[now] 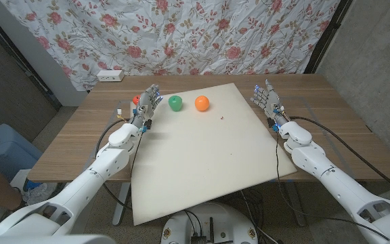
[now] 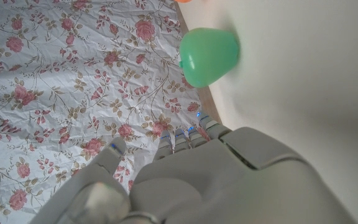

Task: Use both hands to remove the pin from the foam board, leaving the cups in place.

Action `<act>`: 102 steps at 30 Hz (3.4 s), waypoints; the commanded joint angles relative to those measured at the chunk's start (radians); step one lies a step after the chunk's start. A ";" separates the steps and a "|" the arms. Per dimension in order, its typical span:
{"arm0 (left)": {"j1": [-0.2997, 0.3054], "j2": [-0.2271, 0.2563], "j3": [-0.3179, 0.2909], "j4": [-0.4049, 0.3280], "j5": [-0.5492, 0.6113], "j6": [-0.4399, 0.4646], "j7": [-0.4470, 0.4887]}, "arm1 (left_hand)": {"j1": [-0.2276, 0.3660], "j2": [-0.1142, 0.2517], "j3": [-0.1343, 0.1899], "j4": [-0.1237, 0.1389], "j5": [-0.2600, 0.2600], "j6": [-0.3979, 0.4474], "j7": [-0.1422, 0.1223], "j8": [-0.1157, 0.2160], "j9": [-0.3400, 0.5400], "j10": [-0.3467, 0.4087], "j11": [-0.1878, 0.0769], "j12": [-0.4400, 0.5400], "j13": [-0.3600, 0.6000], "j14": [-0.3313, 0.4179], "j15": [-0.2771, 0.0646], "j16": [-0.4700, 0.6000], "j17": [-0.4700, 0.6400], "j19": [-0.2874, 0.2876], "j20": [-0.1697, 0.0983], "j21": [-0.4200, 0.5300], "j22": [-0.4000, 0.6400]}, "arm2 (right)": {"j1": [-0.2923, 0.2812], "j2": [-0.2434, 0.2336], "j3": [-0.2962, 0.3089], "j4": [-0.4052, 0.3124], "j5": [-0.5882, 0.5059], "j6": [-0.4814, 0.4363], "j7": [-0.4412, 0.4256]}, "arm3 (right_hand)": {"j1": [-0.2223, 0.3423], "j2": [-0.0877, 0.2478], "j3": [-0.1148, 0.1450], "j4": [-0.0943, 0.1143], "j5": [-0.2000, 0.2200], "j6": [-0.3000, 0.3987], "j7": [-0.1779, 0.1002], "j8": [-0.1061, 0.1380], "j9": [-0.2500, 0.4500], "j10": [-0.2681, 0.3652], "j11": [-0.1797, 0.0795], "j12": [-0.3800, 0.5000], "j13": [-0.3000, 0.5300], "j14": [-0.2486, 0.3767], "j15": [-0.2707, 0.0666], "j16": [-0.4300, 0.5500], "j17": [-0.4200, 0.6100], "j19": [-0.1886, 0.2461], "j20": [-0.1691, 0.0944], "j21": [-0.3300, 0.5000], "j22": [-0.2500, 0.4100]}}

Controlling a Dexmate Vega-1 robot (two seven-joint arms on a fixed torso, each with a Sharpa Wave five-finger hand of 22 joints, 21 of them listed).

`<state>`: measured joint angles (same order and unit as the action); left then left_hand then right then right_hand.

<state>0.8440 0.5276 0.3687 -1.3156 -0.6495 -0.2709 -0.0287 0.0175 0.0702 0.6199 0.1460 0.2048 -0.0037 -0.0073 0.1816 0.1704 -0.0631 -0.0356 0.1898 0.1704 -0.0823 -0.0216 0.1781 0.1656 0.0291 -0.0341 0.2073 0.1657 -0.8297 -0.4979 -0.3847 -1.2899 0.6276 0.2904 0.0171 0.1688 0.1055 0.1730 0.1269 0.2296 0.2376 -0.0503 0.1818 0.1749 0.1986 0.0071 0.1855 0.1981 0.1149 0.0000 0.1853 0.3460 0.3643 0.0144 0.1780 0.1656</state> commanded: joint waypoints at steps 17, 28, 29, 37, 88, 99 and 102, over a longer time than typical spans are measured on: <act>0.071 0.094 -0.014 -0.146 0.053 0.040 0.052 | 0.008 0.090 0.018 -0.011 0.005 -0.003 0.009 0.001 0.002 0.026 -0.003 0.013 0.003 0.021 -0.007 0.009 0.004 0.010 -0.017 -0.004 0.005 | -0.046 0.011 -0.014 -0.059 -0.065 0.053 -0.075 | 0.011 0.007 0.014 -0.009 0.008 -0.009 -0.002 0.000 0.002 0.000 -0.002 0.004 -0.001 0.008 -0.007 0.009 -0.011 0.002 -0.007 0.005 0.001; 0.101 0.130 -0.008 -0.212 0.108 0.033 0.073 | 0.002 0.090 0.023 -0.007 0.003 0.039 0.005 0.011 0.002 0.067 -0.019 0.019 0.003 0.047 -0.021 0.011 0.005 0.021 -0.019 -0.005 0.005 | -0.074 0.008 -0.012 -0.086 -0.069 0.067 -0.086 | 0.015 0.010 0.019 -0.014 0.008 -0.010 0.001 0.001 0.002 0.000 -0.004 0.005 -0.003 0.010 -0.010 0.010 -0.019 -0.008 -0.011 0.003 0.001; 0.104 0.133 -0.009 -0.219 0.114 0.034 0.079 | 0.002 0.091 0.024 -0.006 0.003 0.043 0.005 0.012 0.002 0.070 -0.019 0.019 0.003 0.050 -0.021 0.011 0.005 0.024 -0.019 -0.004 0.005 | -0.074 0.008 -0.011 -0.083 -0.065 0.071 -0.078 | 0.014 0.009 0.019 -0.015 0.008 -0.010 0.001 0.001 0.002 0.002 -0.002 0.005 -0.003 0.012 -0.008 0.011 -0.020 -0.012 -0.013 0.002 0.001; 0.144 0.205 -0.011 -0.348 0.213 0.109 0.163 | 0.002 0.095 0.030 -0.004 0.003 0.058 0.000 0.013 0.002 0.088 -0.030 0.020 0.003 0.069 -0.025 0.013 0.005 0.033 -0.024 -0.004 0.005 | -0.065 -0.024 -0.013 -0.095 -0.060 0.038 -0.043 | 0.010 0.007 0.018 -0.015 0.007 -0.005 0.004 0.003 0.002 0.007 0.000 0.007 -0.004 0.016 -0.009 0.013 -0.025 -0.020 -0.022 0.000 0.000; 0.072 0.317 0.262 -0.691 0.942 0.612 0.217 | -0.021 0.116 0.038 0.041 0.002 0.089 -0.030 0.006 0.003 0.109 -0.047 0.008 0.003 0.079 -0.049 0.006 0.012 0.019 -0.061 -0.016 0.007 | -0.006 -0.017 -0.026 0.036 -0.082 0.134 0.053 | 0.018 0.016 0.037 -0.030 0.005 0.012 0.012 0.008 0.002 0.016 -0.003 0.010 -0.007 0.019 -0.016 0.014 -0.050 -0.024 -0.033 0.004 -0.001; 0.051 0.289 0.322 -0.656 1.060 0.632 0.210 | -0.019 0.125 0.044 0.042 0.003 0.090 -0.035 0.004 0.003 0.109 -0.045 0.006 0.003 0.079 -0.050 0.006 0.012 0.014 -0.062 -0.017 0.008 | 0.009 -0.010 -0.031 0.055 -0.080 0.128 0.060 | 0.023 0.020 0.044 -0.036 0.004 0.019 0.015 0.010 0.002 0.019 -0.004 0.010 -0.007 0.020 -0.016 0.014 -0.055 -0.024 -0.034 0.005 -0.001; 0.052 0.274 0.331 -0.636 1.078 0.614 0.225 | -0.019 0.125 0.046 0.043 0.003 0.086 -0.038 0.002 0.003 0.106 -0.045 0.004 0.003 0.077 -0.051 0.005 0.012 0.013 -0.064 -0.016 0.008 | 0.014 -0.005 -0.031 0.064 -0.080 0.133 0.061 | 0.025 0.021 0.046 -0.037 0.003 0.021 0.015 0.010 0.002 0.019 -0.004 0.010 -0.007 0.020 -0.017 0.014 -0.057 -0.024 -0.034 0.005 -0.001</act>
<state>0.9136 0.8315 0.6454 -1.9898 0.3062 0.3413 0.1873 0.0041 0.0697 0.6622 0.1836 0.2048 0.0786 -0.0360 0.1847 0.1699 0.0428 -0.0767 0.1958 0.1698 -0.0034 -0.0358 0.1850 0.1747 0.0448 -0.0358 0.1951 0.1701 -0.8325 -0.5129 -0.4117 -1.2520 0.5471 0.4183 0.0696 0.1859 0.1227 0.2103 0.0894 0.2331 0.2501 -0.0377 0.1854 0.1743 0.2109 0.0054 0.1888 0.1909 0.1271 -0.0124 0.1923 0.2876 0.3353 -0.0143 0.1779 0.1631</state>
